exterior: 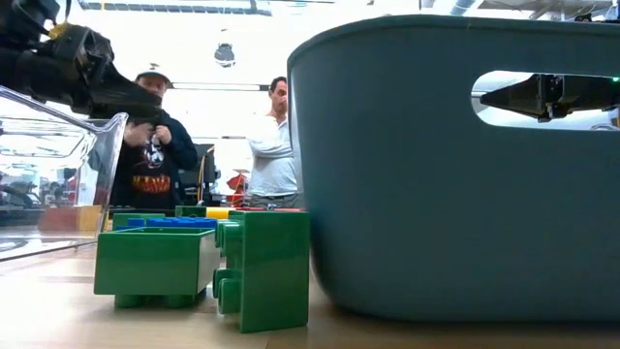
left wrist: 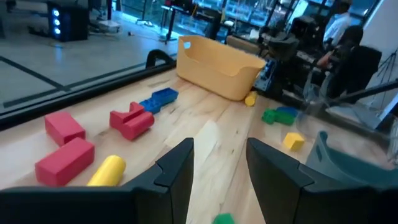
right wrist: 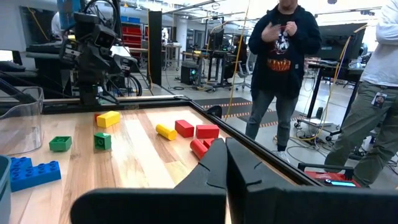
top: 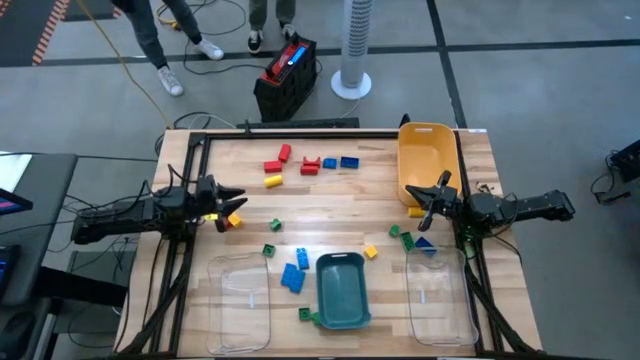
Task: Sort blocks
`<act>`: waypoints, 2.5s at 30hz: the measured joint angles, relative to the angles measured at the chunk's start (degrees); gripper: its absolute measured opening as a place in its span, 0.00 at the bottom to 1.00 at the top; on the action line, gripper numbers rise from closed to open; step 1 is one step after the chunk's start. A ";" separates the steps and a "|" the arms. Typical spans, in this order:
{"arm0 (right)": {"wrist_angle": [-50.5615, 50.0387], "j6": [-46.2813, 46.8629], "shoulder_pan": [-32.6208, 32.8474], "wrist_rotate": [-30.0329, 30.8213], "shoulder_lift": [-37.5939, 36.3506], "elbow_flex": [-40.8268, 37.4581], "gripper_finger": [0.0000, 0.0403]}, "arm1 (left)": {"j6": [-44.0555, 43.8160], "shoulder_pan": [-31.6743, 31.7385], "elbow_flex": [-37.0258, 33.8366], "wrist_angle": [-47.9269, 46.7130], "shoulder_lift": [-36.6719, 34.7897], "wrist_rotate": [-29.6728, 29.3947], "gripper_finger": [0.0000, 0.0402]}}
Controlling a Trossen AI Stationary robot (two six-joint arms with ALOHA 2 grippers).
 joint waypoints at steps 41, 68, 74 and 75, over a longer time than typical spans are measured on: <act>1.10 20.94 -0.68 -0.69 0.00 -0.04 0.02 | 10.87 0.00 1.04 3.02 0.21 1.01 0.35; 1.97 25.56 -0.36 -9.49 2.27 0.55 0.02 | 14.70 0.13 37.49 -15.68 49.91 1.35 0.35; 1.88 24.11 0.89 -9.61 2.27 0.55 0.07 | 6.39 0.07 47.57 -28.65 62.94 6.57 0.37; 1.94 24.07 0.83 -9.61 2.27 0.55 0.08 | 5.14 0.02 48.76 -30.69 65.27 8.02 0.39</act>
